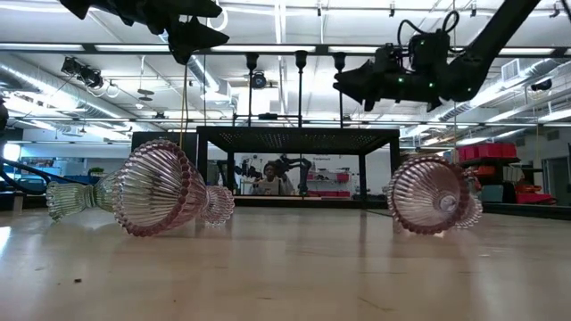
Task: Pick & Place candle stick holders
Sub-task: Put the green glass candle holder on the shelf
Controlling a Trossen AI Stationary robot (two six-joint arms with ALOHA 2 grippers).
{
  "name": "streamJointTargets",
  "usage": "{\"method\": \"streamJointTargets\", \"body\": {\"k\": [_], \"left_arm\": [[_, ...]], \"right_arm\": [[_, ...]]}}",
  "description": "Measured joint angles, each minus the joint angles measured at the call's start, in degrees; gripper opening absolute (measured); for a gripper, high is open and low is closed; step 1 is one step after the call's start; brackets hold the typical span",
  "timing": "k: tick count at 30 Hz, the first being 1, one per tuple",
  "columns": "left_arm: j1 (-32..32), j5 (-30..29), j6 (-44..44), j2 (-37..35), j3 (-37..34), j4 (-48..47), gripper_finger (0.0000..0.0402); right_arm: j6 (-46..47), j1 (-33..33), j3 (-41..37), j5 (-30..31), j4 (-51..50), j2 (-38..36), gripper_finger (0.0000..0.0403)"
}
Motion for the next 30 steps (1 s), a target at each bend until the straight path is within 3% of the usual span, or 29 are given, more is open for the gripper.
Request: {"method": "streamJointTargets", "body": {"k": [18,25,30], "left_arm": [[-0.01,0.02,-0.04,0.00,0.00,-0.01,0.0248],[-0.01,0.02,0.16,-0.01,0.00,-0.01,0.0248],[-0.03,0.79,-3.55,-0.01,0.00,-2.14,0.0248]], "right_arm": [[-8.79,-1.38,-0.02,0.85,-45.50,-25.71,0.0171],[-8.71,2.86,-0.06,0.84,-68.44,-36.00,0.0169],[-5.97,8.84,-0.07,0.75,-75.40,-41.86,0.0169]]}}
